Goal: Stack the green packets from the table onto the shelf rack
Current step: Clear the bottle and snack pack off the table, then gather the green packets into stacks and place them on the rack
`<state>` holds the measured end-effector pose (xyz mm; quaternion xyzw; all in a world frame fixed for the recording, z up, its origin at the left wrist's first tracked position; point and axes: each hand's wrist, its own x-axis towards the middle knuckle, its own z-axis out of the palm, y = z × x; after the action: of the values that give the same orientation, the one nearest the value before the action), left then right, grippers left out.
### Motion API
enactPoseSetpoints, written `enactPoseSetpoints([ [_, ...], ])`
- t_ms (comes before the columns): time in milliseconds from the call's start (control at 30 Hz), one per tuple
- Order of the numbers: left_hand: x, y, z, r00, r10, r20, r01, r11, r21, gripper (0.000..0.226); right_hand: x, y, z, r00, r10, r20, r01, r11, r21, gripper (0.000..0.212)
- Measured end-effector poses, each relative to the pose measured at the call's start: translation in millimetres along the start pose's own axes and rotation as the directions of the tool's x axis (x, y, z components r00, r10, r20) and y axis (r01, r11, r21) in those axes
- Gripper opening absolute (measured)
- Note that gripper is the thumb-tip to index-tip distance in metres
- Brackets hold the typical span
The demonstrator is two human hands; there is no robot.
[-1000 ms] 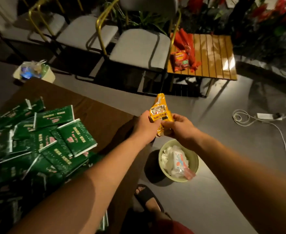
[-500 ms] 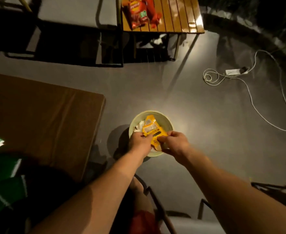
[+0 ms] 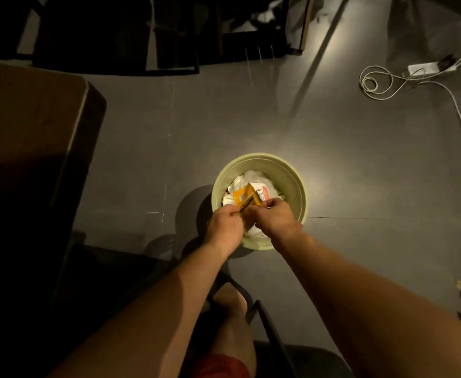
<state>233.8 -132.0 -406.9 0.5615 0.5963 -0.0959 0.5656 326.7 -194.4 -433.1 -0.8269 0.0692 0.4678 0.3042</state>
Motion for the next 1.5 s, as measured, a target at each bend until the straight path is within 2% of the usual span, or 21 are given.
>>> enactPoseSetpoints([
  [100,5.8,2.3,-3.8,1.000,0.001,0.012,-0.002,0.999,0.053,0.041,1.2,-2.6,0.6,1.000,-0.025,-0.003,0.025,1.000,0.011,0.034],
  [233,-8.5,2.9,-9.3,0.999,0.005,0.033,-0.009,0.993,0.114,0.045,26.9,33.5,-9.8,1.000,-0.016,0.013,0.016,1.000,-0.013,0.031],
  [367,-31.1,12.7,-16.9,0.997,0.012,0.080,-0.024,0.989,0.145,0.044,-37.1,2.2,-34.6,0.996,-0.012,0.092,0.006,0.998,0.067,0.015],
  [500,-85.3,48.9,-43.7,0.987,0.125,0.102,-0.140,0.978,0.156,0.039,-99.7,-32.0,-67.9,0.987,-0.126,0.103,0.114,0.987,0.115,0.014],
  [600,-120.3,73.6,-64.6,0.976,0.213,0.056,-0.218,0.966,0.136,0.033,-140.0,-57.9,-84.2,0.972,-0.208,0.112,0.195,0.974,0.110,0.011],
  [767,-185.2,106.7,-110.9,0.938,0.347,-0.021,-0.344,0.936,0.078,0.014,-217.0,-99.7,-97.8,0.930,-0.331,0.163,0.312,0.941,0.132,0.016],
  [900,-238.5,127.9,-156.6,0.903,0.415,-0.110,-0.417,0.909,0.002,0.012,-282.3,-130.7,-101.0,0.859,-0.463,0.218,0.441,0.886,0.143,0.008],
  [1167,-326.3,141.6,-262.6,0.838,0.464,-0.288,-0.523,0.833,-0.182,0.026,-390.8,-197.3,-82.2,0.687,-0.635,0.353,0.606,0.769,0.203,0.017],
  [1300,-364.6,136.3,-316.1,0.809,0.439,-0.391,-0.556,0.786,-0.270,0.030,-441.7,-230.9,-57.2,0.605,-0.664,0.440,0.641,0.733,0.226,0.023],
  [1500,-429.2,119.2,-386.3,0.730,0.421,-0.537,-0.625,0.730,-0.277,0.031,-510.0,-268.7,-20.5,0.444,-0.682,0.581,0.732,0.650,0.204,0.027],
])
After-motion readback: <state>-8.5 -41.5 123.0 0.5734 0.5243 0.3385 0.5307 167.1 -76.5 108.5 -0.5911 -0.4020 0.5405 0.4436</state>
